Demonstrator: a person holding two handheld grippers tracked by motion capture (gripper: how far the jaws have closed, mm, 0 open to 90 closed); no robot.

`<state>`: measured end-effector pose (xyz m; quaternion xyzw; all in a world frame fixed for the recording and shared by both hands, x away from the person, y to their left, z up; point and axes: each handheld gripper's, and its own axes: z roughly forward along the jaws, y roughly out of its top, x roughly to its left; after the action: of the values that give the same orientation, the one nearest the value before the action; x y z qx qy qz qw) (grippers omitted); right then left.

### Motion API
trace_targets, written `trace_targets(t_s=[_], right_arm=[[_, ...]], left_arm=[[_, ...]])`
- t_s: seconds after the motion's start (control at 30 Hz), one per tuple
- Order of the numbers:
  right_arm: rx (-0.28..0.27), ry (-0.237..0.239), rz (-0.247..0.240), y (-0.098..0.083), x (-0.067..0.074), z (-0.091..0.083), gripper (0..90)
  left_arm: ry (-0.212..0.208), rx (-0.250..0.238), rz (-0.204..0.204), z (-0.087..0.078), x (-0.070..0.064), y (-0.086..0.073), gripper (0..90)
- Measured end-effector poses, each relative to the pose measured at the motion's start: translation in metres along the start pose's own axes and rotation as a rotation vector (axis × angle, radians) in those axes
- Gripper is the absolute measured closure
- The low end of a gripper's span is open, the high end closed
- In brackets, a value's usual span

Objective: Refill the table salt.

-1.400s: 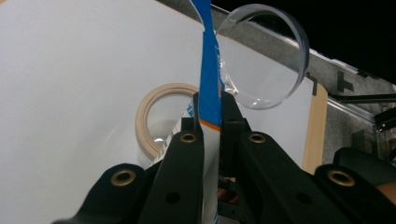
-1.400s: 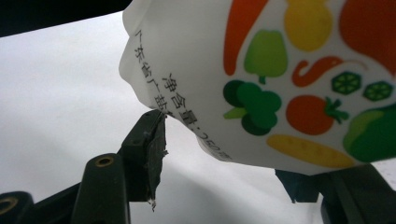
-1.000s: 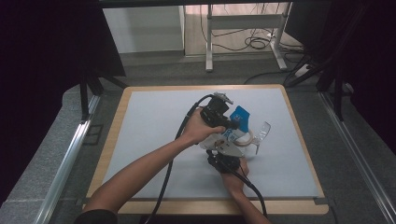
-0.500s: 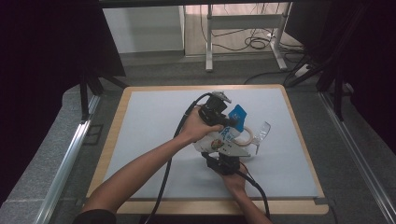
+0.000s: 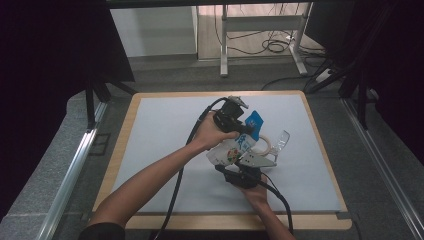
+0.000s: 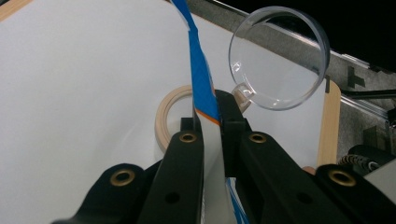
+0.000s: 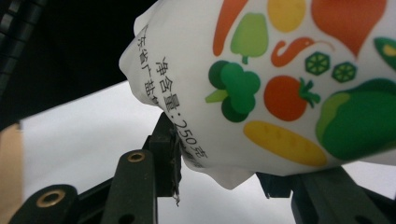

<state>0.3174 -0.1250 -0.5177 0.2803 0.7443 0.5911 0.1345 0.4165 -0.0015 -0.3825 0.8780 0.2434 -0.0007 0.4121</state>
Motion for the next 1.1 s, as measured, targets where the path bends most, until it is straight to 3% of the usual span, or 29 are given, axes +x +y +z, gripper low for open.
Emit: trace_targets(t_s=[0.13,0.4,1.1], right_arm=[[-0.010,0.029,0.032,-0.0002,-0.0014,-0.0019,57.5],[-0.023,0.035,0.060,0.0017,-0.0020,-0.0050,57.7],[-0.036,0.054,0.083,0.0043,-0.0017,-0.0054,57.8]], left_arm=[[0.002,0.006,-0.006,0.0055,0.0028,0.0005,89.6],[0.007,0.016,-0.005,0.0114,0.0042,0.0043,89.7],[0.035,0.049,0.010,0.0098,0.0034,0.0076,89.6]])
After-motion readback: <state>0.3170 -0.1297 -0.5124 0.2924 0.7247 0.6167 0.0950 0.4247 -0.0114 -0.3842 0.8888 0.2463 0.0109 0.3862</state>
